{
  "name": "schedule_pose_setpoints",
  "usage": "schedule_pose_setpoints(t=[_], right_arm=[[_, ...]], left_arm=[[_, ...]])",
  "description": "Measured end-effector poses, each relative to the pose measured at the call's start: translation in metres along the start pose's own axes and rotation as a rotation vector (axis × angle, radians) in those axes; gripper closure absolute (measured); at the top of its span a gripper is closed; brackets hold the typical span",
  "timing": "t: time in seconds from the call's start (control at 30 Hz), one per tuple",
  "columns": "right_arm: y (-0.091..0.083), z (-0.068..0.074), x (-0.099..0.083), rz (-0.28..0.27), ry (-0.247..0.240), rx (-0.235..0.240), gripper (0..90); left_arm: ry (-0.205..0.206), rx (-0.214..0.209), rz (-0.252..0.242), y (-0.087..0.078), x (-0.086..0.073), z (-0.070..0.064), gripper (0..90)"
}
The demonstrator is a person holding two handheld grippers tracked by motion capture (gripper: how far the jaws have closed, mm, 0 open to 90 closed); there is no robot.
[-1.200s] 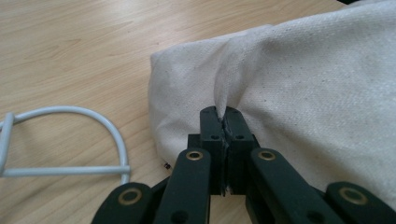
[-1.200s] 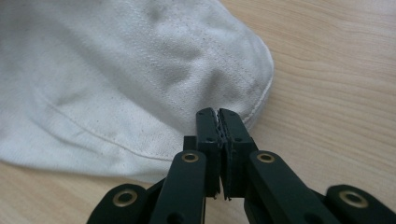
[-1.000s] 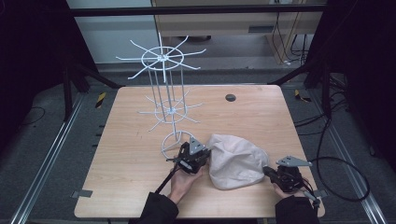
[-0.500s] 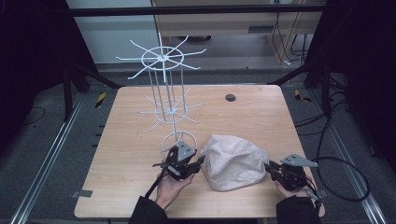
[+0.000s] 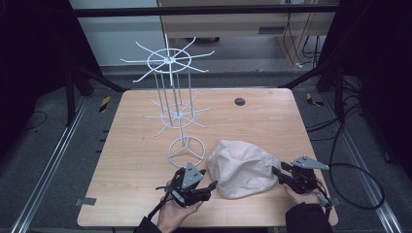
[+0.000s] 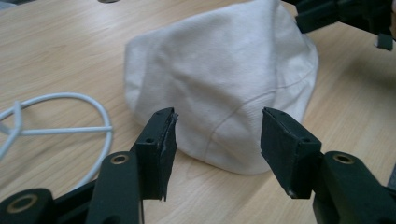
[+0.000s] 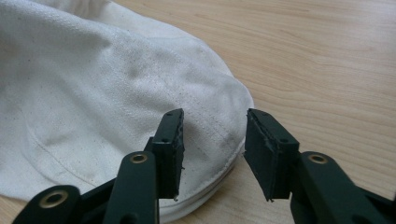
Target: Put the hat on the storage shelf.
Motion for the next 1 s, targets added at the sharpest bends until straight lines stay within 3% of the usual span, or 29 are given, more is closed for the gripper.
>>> schedule_pose_setpoints(t=[0.37,0.53,0.77,0.83,1.0], right_arm=[[0.007,0.007,0.004,-0.012,-0.021,0.036,48.2],[0.015,0.007,0.001,0.014,-0.02,0.043,48.3],[0.02,0.005,-0.003,0.042,-0.04,0.016,62.5],[0.019,0.005,-0.004,0.053,-0.053,-0.006,74.9],[0.018,0.003,-0.004,0.072,-0.049,-0.018,83.4]], left_arm=[[0.024,-0.034,0.027,0.018,0.001,-0.022,46.0],[0.01,-0.027,0.063,0.032,-0.003,-0.02,58.2],[-0.013,-0.007,0.066,0.042,-0.004,-0.016,78.8],[-0.023,-0.005,0.068,0.043,-0.004,-0.015,83.4],[-0.03,0.011,0.077,0.045,-0.003,-0.01,87.3]])
Point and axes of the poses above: each handheld gripper's, and its own axes: y roughly forward along the jaws, x roughly out of its top, z roughly to its left, the point moved 7 cm from there along y, roughly forward along the jaws, and after that the axes turned 7 degrees about y, right-handed, at the moved point
